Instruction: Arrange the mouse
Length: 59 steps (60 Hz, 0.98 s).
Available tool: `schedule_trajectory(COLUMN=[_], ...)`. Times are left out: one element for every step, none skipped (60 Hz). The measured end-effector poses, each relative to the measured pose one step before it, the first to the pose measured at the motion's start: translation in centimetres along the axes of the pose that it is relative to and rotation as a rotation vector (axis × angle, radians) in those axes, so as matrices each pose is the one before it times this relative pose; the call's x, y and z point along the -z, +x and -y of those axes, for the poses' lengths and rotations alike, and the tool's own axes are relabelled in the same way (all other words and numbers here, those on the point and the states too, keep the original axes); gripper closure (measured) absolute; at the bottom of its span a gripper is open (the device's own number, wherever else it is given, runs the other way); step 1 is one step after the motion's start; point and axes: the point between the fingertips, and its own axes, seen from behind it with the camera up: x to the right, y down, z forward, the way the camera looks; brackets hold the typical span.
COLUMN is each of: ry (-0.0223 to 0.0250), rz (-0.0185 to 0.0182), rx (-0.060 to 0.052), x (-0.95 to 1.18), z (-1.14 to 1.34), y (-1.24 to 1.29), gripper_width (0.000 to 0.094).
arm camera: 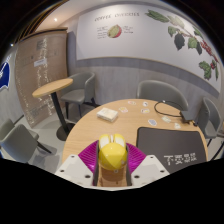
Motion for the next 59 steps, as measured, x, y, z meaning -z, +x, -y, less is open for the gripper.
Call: schedule_trajectory(ry=[0.02537,0.02917,0.02985,0.02758,0.02597,0.02501,0.02191,0.01795,0.01223,0.0091,0.01151,0.00625,0.0039,-0.00952,-0.00376,-0.00903,-0.01043,-0.02367,-0.02192,-0.02045,-0.0239,-0.02428,-0.02301,-0.02161,-0.02154,-0.01407,-0.02024,-0.01414,-0.01205,-0.00999,-0.00804,0.00475,0.00981,0.00129,-0.009,-0.0081,-0.00337,0.00005,0.0018,0.00507,0.00717,0.00408,0.0179,0.01637,0.01812,0.02092,0.01794,0.0235,0.02545,0.02607,0.01775,0.02487,0.01885,0.01646,0.01376,0.00905,0.01148,0.01309,0.01445], rz=[0.00591,0.0035,0.00058,-0.00189,-0.00438,-0.00664,-0.00849,-0.01015,-0.01195,-0.0155,-0.01683,-0.02014,-0.02089,-0.02472,-0.02455,-0.02662,-0.02298,-0.02511,-0.02216,-0.01986,-0.01207,-0.00635,-0.00059,0.00336,0.00588,0.00554,0.00808,0.00733,0.00244,-0.00003,0.00077,0.00602,0.00614,0.00595,0.00631,0.01231,0.0081,0.00811,0.00805,0.00708,0.00348,-0.00138,0.00046,-0.00213,-0.00143,0.0002,-0.00084,-0.00253,0.00063,0.00462,0.00784,0.00868,0.00815,0.00695,0.00592,0.00345,0.00258,0.00141,0.00019], rx=[0.0018,-0.0011,-0.0046,-0.0035,-0.0032,-0.0076,-0.0108,-0.0103,-0.0095,-0.007,-0.0055,0.0004,0.0057,0.0098,0.0038,-0.0005,-0.0011,0.0038,0.0056,0.0023,-0.0037,-0.009,-0.0129,-0.0144,-0.012,-0.0058,-0.0079,-0.0058,-0.0066,-0.0056,-0.0039,0.0002,0.0043,0.005,0.0036,0.0051,0.0046,0.0074,0.008,0.0073,0.0054,0.0043,0.0042,0.002,-0.0002,-0.0036,-0.0066,-0.0091,-0.0085,-0.0075,-0.0054,-0.0073,-0.0071,-0.0074,-0.0091,-0.0101,-0.0118,-0.013,-0.0141], x=[0.627,0.701,0.744,0.765,0.749,0.77,0.743,0.69,0.632,0.522,0.497,0.36,0.342,0.102,0.145,-0.019,0.227,-0.585,-0.316,-0.352,-0.474,-0.465,-0.372,-0.408,-0.368,-0.528,-0.179,0.068,-0.207,-0.197,-0.178,-0.029,-0.073,-0.063,-0.464,0.049,0.243,0.13,0.136,0.155,0.2,0.117,0.41,0.384,0.431,0.495,0.516,0.661,0.687,0.7,0.693,0.706,0.751,0.779,0.785,0.843,0.766,0.728,0.808], z=[0.795,0.935,1.004,0.995,0.9,0.947,0.856,0.7,0.841,0.584,0.341,0.112,-0.234,-0.185,-0.591,-0.586,-0.972,-0.23,-0.953,-1.347,-1.003,-1.011,-0.919,-0.829,-0.801,-1.251,-0.259,-0.423,-0.345,-0.273,-0.191,0.03,0.244,0.051,0.006,-0.219,-0.215,0.043,0.056,0.102,0.128,0.334,-0.088,0.155,0.204,0.27,0.527,0.281,0.329,0.316,0.554,-0.066,0.101,0.024,-0.007,0.157,-0.016,-0.005,0.036], y=[0.088,0.216,0.35,0.434,0.535,0.649,0.759,0.793,0.664,1.117,1.05,1.158,1.12,1.364,1.216,1.324,1.665,1.072,1.009,0.778,0.633,0.467,0.313,0.171,0.096,0.441,-0.025,0.323,0.109,0.138,0.109,-0.036,-0.065,-0.021,-0.303,-0.034,0.016,-0.048,-0.032,0.001,0.066,-0.009,0.256,0.187,0.175,0.115,0.057,0.215,0.13,0.033,0.092,-0.054,-0.023,0.035,0.067,0.105,0.137,0.135,0.055], gripper_width=[0.0555,0.0555,0.0556,0.0557,0.0557,0.0556,0.0556,0.0558,0.0557,0.0557,0.0558,0.0558,0.0558,0.0558,0.0559,0.056,0.0559,0.0559,0.0559,0.0559,0.056,0.0558,0.0559,0.056,0.0558,0.0557,0.0556,0.0555,0.0553,0.055,0.0533,0.0517,0.0499,0.0481,0.0459,0.0435,0.0408,0.0382,0.0351,0.0317,0.0274,0.0226,0.0175,0.0127,0.0084,0.0064,0.0062,0.0065,0.0067,0.0069,0.0072,0.0074,0.0074,0.0077,0.0077,0.0077,0.0074,0.0075,0.0075])
